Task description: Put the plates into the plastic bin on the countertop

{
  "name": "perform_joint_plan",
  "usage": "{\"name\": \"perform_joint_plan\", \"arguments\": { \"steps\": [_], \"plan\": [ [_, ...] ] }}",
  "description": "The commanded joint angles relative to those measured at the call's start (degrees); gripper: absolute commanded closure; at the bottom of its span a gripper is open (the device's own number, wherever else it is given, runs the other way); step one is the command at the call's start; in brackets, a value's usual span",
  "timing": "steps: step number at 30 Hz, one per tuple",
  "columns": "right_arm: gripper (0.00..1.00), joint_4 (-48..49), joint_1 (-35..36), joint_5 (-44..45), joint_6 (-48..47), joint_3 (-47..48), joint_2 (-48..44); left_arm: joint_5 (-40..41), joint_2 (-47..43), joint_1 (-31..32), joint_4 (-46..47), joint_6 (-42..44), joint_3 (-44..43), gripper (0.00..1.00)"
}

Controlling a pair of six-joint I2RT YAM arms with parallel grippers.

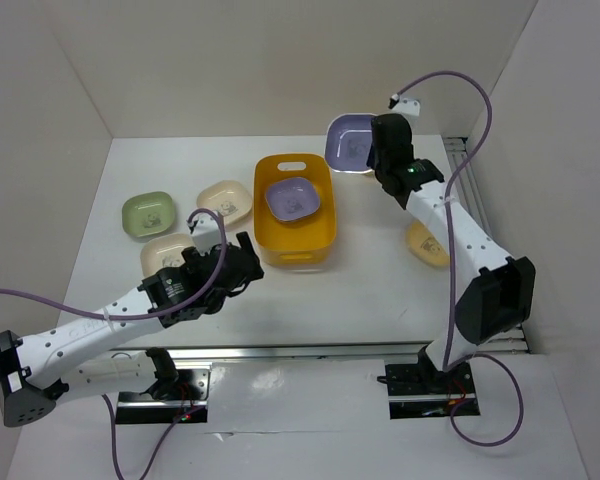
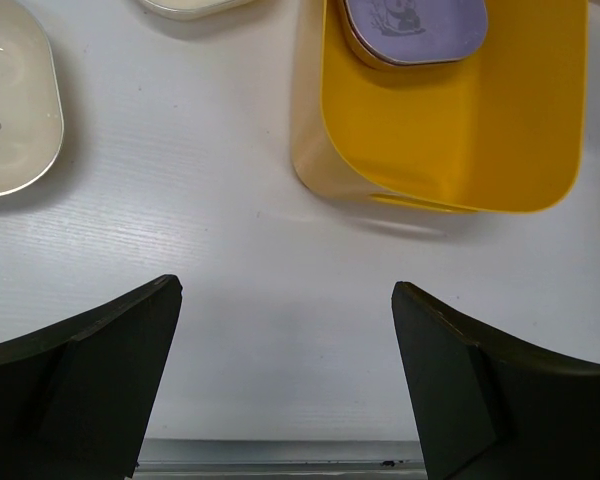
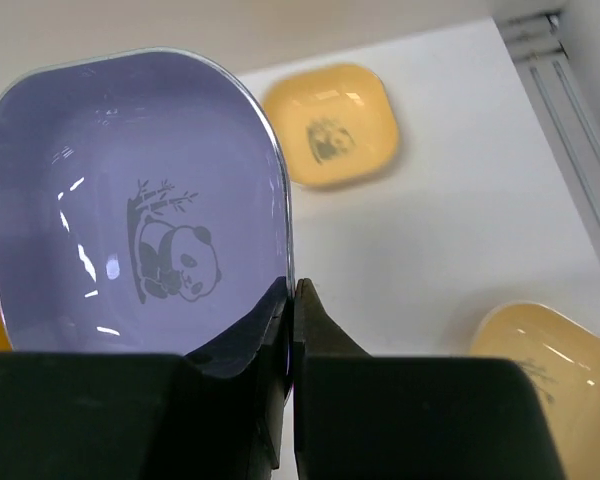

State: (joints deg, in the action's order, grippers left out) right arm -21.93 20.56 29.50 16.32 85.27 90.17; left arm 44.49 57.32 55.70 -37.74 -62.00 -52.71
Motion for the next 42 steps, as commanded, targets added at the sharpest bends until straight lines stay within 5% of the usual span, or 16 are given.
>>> {"name": "perform_joint_plan", "arguments": {
  "steps": [1,10,20,25,26,28,30,42],
  "plan": [
    [1.0,-0.13,3.86,3.99,1.09,4.98,1.4,1.74,-0.37,0.28,-1.2,-1.89,-0.72,0.0],
    [1.0,1.28,9.41,-11.62,-3.82,10.07,13.09,-3.51,0.86,-5.85,-1.73,0.99,-2.49,0.0],
    [1.0,-0.13,10.46,-16.84,-9.81,17.99,24.51,-8.36,-1.07,-14.38,-1.2,3.37,-1.34,0.0],
    [0.61,0.14,11.08,-17.28,-10.34,18.7,25.76,-11.7,-0.9,-20.1,-0.06,3.37,0.15,0.0],
    [0.3,1.88,11.08,-18.06,-10.34,18.7,25.76,-12.32,-0.2,-21.06,0.73,2.77,1.45,0.0],
    [0.22,3.64,12.57,-18.6,-10.86,18.0,23.66,-13.2,0.51,-23.53,1.87,2.24,2.52,0.0],
    [0.0,5.75,13.72,-19.12,-11.39,17.47,22.42,-13.73,1.3,-25.28,3.8,2.23,4.44,0.0],
    [0.0,12.96,17.23,-20.35,-12.1,-0.01,4.23,-13.63,14.91,-34.6,14.78,6.62,4.64,0.0]
  ]
}}
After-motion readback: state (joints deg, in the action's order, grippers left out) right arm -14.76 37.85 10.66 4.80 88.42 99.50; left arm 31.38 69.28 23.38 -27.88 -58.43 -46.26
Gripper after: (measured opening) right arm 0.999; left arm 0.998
